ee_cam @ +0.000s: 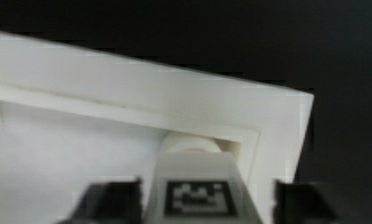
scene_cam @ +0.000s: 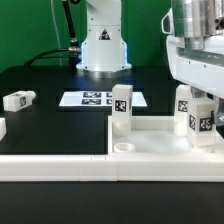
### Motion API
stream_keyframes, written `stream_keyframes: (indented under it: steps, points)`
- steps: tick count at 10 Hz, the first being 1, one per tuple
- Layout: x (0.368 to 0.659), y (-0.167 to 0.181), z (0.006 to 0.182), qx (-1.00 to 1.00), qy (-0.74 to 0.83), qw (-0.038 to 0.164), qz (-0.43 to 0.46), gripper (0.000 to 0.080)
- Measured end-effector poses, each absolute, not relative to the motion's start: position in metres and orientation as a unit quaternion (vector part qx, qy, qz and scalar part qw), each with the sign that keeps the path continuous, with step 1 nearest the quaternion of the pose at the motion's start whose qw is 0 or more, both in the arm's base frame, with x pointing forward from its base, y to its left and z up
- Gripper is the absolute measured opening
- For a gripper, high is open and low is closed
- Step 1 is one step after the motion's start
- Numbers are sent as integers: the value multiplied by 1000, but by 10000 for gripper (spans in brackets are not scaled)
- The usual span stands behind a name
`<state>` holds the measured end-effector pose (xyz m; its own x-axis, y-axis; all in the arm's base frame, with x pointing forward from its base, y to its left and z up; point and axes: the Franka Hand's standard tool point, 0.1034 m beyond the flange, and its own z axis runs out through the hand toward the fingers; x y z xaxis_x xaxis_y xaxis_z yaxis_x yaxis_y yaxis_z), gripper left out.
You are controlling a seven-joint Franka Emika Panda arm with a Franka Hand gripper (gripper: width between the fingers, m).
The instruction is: Assemble square table
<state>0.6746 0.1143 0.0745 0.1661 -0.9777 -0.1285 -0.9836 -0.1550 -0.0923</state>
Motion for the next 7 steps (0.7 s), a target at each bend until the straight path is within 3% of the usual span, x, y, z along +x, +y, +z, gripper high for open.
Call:
stream_keyframes:
  steps: [1, 2, 4, 7]
  points:
    - [674, 114, 74, -776, 626, 77, 17, 520]
    - [667, 115, 73, -826, 560, 64, 26, 608]
    - [669, 110, 76, -921, 383, 69, 7, 641]
    - [669, 109, 75, -950, 305, 68, 2, 648]
